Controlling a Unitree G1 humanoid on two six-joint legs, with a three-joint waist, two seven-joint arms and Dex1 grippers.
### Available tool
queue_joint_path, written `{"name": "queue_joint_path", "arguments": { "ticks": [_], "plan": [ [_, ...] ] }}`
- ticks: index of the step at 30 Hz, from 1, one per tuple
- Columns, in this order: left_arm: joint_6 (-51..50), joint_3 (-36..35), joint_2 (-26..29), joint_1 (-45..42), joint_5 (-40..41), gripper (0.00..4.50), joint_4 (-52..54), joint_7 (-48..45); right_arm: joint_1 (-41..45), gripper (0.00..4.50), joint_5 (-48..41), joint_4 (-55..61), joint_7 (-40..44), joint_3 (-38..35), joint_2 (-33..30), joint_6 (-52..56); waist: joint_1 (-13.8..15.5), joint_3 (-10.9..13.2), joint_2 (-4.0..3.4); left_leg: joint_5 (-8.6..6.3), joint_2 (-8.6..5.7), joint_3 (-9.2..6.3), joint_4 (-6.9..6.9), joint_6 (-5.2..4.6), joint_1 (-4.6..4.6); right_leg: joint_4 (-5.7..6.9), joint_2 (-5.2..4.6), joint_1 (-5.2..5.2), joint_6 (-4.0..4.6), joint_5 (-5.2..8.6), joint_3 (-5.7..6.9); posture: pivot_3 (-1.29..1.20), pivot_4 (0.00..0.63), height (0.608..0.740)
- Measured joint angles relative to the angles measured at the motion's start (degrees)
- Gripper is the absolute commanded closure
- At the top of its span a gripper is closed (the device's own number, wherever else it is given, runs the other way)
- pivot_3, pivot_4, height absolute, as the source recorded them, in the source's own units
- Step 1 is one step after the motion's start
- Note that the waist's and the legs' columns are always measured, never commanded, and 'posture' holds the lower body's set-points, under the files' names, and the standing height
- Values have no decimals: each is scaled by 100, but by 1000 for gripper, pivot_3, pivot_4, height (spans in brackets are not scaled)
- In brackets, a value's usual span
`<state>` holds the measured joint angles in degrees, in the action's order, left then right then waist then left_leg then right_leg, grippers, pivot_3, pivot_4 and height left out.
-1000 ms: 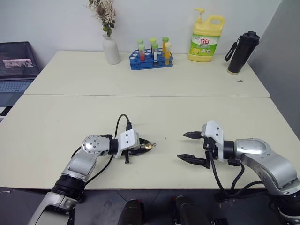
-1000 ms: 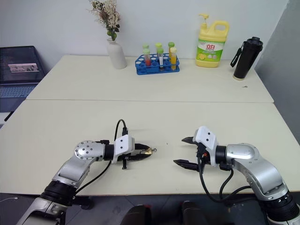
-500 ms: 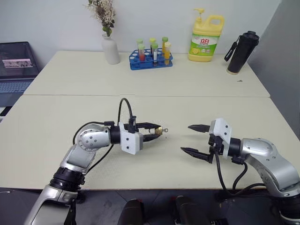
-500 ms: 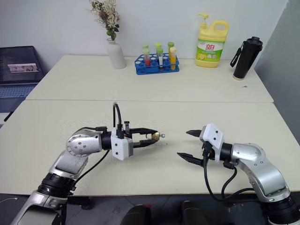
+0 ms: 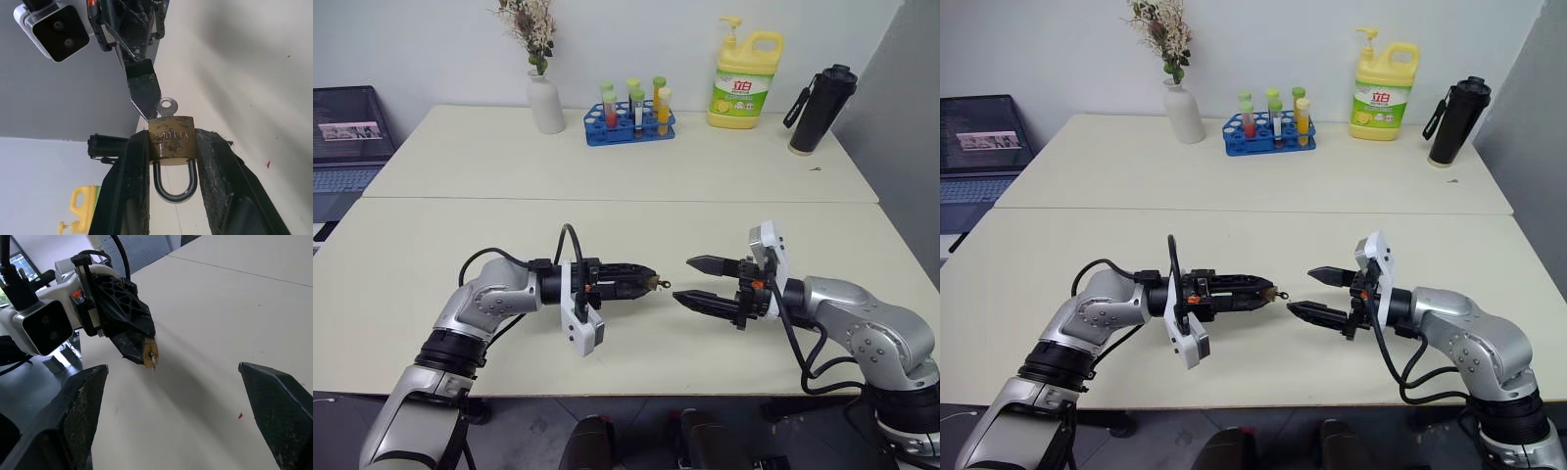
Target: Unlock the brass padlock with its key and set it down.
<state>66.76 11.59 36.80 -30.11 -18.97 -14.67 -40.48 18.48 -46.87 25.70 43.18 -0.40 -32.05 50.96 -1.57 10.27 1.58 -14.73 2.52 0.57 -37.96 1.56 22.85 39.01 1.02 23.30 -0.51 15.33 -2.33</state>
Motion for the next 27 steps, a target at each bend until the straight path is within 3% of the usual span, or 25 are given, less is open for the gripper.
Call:
{"name": "queue_joint_path", "arguments": {
  "ticks": [11, 14, 24, 27],
  "plan": [
    [-106, -1, 37, 3, -385, 3527, 112, 635, 275, 0, -145, -171, -126, 209, 272, 132, -2, 0, 0, 0, 2, 0, 0, 0, 0, 2, 0, 0, 0, 0, 2, 0, 150, 740],
    [-142, 0, 90, 4, -399, 3527, 132, 728, 281, 594, -145, -215, -124, 237, 283, 135, -2, 0, 0, 0, 2, -1, 0, 0, 0, 2, 0, 0, 0, 0, 3, 0, 150, 740],
    [-265, 42, 137, 24, -438, 3527, 296, 876, 351, 4391, -153, -256, -99, 287, 311, 221, -2, 0, 0, 0, 2, -1, 0, 0, 0, 2, 0, 0, 1, -1, 2, 0, 150, 740],
    [-258, 49, 171, 43, -471, 3527, 329, 897, 364, 4500, -168, -326, -92, 288, 332, 241, -2, 0, 0, 0, 2, -1, 0, 0, -1, 2, 0, 0, 1, -1, 3, 0, 150, 740]
  ]
}}
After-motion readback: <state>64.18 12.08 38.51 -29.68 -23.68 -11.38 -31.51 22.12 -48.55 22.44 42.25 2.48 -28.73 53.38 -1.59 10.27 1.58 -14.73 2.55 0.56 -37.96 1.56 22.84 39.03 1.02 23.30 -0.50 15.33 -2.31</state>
